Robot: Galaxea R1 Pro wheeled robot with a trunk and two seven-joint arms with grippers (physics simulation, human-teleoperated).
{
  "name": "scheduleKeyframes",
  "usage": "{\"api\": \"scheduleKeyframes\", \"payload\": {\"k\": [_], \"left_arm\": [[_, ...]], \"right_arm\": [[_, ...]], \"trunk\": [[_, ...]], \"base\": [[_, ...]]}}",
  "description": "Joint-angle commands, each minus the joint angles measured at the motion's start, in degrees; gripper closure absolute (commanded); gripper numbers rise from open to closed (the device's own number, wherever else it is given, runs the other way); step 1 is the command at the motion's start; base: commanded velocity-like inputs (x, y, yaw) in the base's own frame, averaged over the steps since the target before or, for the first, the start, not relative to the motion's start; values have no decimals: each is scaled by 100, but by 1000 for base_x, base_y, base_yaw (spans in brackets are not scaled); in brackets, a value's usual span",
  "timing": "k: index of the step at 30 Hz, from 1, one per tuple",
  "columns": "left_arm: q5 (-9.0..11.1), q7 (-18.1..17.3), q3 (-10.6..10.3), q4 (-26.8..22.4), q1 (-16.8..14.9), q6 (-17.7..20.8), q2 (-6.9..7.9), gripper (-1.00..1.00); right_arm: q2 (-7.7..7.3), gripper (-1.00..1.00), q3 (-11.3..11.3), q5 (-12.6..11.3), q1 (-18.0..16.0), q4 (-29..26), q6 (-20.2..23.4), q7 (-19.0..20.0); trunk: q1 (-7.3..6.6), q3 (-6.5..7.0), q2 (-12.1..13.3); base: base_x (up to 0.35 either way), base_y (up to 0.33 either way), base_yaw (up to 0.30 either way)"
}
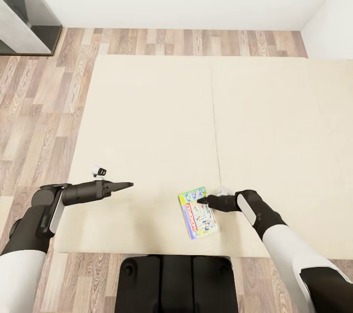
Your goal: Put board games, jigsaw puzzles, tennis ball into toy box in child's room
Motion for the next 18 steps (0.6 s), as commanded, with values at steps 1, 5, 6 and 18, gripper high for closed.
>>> {"api": "scheduleKeyframes", "payload": {"k": [1,5,6,18], "left_arm": [[-6,-23,-1,1,-3,60,0,-100],[-5,-23,-1,6,-2,55,0,-100],[-7,-23,-1,7,-2,55,0,-100],[-4,-23,0,10,-3,60,0,-100]], "right_arm": [[-1,-100,91,-68,0,-3,-57,23],[1,-100,314,-70,1,3,-95,11],[1,-100,337,-72,1,4,-98,11],[2,-100,430,-98,2,18,-79,7]], "trunk": [[5,-6,-7],[5,-6,-7],[5,-6,-7],[5,-6,-7]], "base": [[0,0,0],[0,0,0],[0,0,0],[0,0,0]]}}
